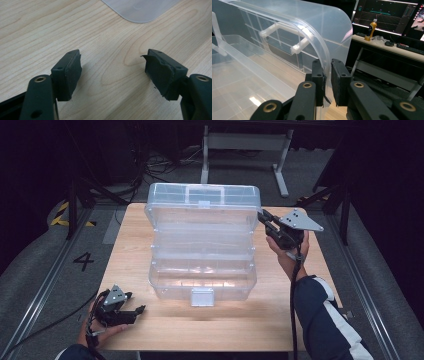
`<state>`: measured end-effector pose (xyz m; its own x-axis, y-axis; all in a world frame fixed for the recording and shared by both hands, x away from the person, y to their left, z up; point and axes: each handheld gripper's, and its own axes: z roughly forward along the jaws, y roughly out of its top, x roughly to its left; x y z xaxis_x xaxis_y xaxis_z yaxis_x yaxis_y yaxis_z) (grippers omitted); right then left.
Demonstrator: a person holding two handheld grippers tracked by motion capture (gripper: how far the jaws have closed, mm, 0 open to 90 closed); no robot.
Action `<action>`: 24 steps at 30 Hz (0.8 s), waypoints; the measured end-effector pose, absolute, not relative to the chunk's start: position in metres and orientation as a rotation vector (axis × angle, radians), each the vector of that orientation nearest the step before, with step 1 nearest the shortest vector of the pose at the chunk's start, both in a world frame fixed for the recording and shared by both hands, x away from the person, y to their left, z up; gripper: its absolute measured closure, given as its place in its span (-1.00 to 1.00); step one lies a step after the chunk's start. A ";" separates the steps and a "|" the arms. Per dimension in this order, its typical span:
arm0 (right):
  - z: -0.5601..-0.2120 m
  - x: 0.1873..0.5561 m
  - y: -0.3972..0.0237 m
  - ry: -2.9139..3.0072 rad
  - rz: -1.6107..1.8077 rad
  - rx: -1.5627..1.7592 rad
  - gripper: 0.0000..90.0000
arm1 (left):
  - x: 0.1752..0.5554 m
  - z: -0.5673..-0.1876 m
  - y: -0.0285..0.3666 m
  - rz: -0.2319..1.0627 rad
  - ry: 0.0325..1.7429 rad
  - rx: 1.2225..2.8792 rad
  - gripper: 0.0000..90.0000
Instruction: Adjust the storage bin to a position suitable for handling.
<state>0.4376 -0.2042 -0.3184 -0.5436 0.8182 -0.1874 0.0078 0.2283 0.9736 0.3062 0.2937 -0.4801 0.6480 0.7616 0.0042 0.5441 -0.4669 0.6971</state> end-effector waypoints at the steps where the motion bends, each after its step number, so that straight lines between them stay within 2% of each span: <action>1: -0.318 0.438 -0.204 1.767 1.395 0.767 0.82 | 0.306 -0.480 0.294 0.415 1.009 2.189 -0.37; 24: -0.310 0.460 -0.204 1.787 1.411 0.822 0.85 | 0.307 -0.481 0.294 0.403 1.018 2.186 -0.43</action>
